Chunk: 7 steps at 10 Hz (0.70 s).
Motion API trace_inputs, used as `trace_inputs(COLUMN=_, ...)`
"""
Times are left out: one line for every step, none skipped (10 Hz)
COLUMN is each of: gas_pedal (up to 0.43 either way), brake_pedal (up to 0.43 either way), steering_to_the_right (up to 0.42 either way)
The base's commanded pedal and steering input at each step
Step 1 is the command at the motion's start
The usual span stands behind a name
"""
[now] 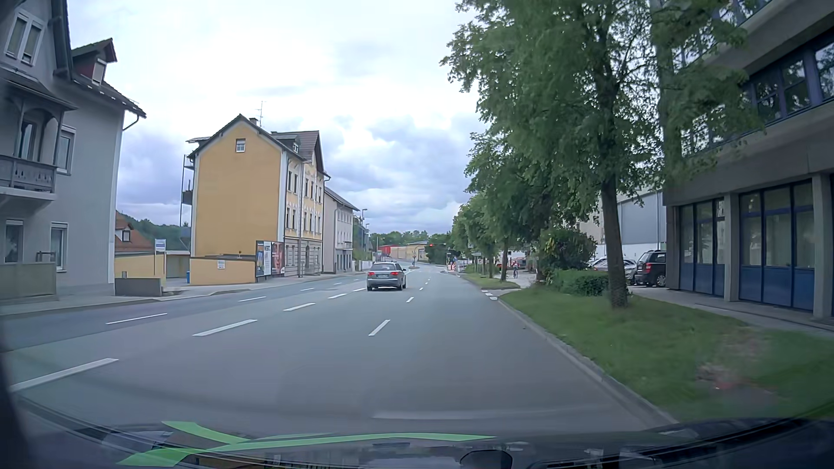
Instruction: Follow the waypoints while adhering to traffic rules and regulations
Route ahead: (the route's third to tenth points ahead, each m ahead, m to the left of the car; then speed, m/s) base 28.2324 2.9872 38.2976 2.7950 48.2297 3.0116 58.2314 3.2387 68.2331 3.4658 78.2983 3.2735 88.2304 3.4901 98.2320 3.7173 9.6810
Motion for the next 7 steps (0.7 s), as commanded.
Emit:
trace_inputs(gas_pedal=0.0, brake_pedal=0.0, steering_to_the_right=0.0)
trace_inputs(gas_pedal=0.02, brake_pedal=0.0, steering_to_the_right=0.001)
trace_inputs(gas_pedal=0.02, brake_pedal=0.0, steering_to_the_right=0.001)
trace_inputs(gas_pedal=0.02, brake_pedal=0.0, steering_to_the_right=0.001)
trace_inputs(gas_pedal=0.02, brake_pedal=0.0, steering_to_the_right=0.001)
trace_inputs(gas_pedal=0.02, brake_pedal=0.0, steering_to_the_right=0.001)
trace_inputs(gas_pedal=0.02, brake_pedal=0.0, steering_to_the_right=0.001)
